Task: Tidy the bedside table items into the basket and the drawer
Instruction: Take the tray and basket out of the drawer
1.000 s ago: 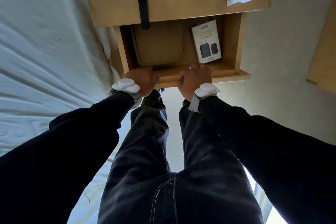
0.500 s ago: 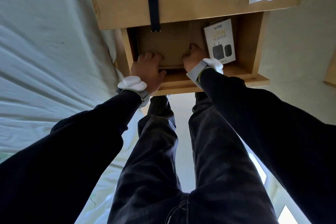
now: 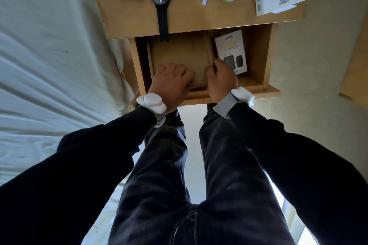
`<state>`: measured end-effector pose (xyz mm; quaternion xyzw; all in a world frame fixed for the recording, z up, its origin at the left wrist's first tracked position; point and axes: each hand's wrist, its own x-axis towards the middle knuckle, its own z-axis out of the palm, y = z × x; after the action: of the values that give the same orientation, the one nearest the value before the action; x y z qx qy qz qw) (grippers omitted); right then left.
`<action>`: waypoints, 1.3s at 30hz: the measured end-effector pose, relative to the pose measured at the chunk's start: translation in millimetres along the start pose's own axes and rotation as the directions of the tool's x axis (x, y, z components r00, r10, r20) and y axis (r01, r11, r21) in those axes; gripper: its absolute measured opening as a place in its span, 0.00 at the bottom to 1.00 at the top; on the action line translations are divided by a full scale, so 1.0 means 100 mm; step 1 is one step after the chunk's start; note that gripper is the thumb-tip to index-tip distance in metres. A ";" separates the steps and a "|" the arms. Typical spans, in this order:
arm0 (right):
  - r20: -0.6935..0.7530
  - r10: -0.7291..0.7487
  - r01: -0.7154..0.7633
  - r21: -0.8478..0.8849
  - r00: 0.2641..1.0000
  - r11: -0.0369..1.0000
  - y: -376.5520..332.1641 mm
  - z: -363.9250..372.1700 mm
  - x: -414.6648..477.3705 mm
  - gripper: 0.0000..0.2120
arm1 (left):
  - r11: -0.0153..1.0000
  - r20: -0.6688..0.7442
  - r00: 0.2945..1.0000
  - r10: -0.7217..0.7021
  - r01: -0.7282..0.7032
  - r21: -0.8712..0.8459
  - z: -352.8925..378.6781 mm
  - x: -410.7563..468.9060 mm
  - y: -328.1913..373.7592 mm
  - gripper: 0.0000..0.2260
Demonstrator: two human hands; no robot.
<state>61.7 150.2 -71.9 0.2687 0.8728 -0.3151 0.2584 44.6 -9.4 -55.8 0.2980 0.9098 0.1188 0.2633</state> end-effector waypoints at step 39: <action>0.093 -0.588 0.570 0.163 0.804 0.805 -1.38 0.01 -0.28 0.10 | 0.986 -0.164 0.985 -0.055 0.079 0.145 -1.04 -0.90 -0.62 0.08</action>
<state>-5.2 50.7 1.6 -0.0176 0.8712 -0.4515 0.1922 19.2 -119.9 44.4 0.2758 0.9439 0.0640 0.1702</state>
